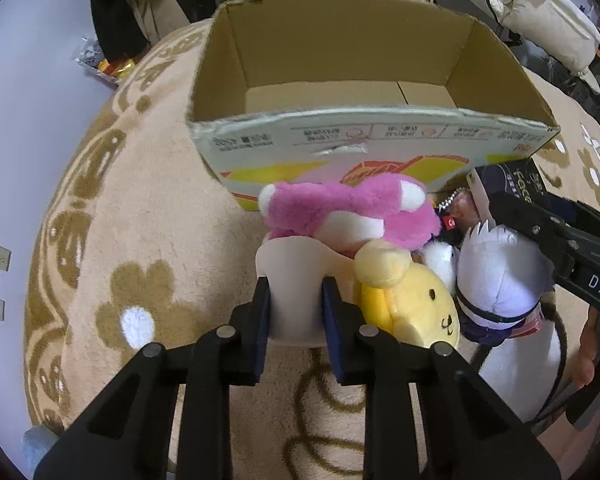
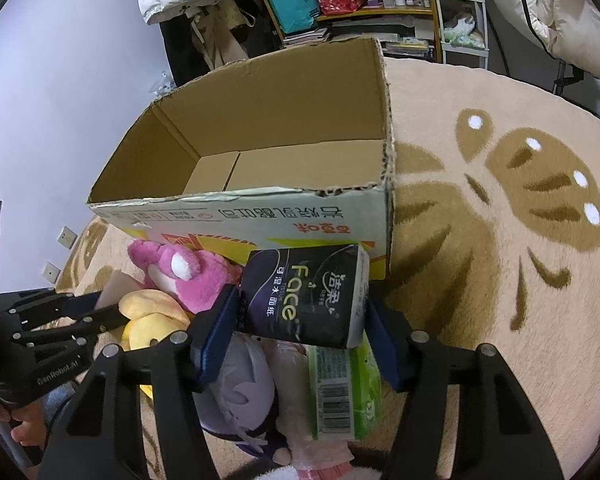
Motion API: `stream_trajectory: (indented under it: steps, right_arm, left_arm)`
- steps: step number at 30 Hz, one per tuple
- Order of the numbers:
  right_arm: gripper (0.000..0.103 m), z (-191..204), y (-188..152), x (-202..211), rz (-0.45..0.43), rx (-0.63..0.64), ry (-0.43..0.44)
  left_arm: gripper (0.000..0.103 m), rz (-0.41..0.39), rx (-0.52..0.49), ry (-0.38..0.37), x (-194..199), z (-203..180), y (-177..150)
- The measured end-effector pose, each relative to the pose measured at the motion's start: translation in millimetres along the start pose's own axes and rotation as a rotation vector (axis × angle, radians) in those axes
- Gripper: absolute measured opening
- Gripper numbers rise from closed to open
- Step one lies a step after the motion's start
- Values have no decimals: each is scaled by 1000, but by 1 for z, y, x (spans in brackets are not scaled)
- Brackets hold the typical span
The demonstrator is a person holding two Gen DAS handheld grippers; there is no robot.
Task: Organize soft objects
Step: 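Carry both items into the box and open both tools to release them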
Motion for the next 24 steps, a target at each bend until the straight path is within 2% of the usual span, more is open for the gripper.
stream_trajectory:
  steps: [15, 24]
  right_arm:
    - [64, 1, 4, 24, -66, -13, 24]
    - [64, 5, 9, 41, -114, -12, 33]
  left_arm:
    - [23, -122, 72, 99, 37, 27, 16]
    - [23, -283, 103, 204, 85, 42, 30]
Point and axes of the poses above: each gripper's, at about its wrist camera, not at the fingertips, and x roughly against the way its jaws point, z to its left, y to its top, the point moved 7 cm from there along -x, roughly the way its jaws point, and after that the axes turned 11 degrees about -z, right-handed, at the moved point
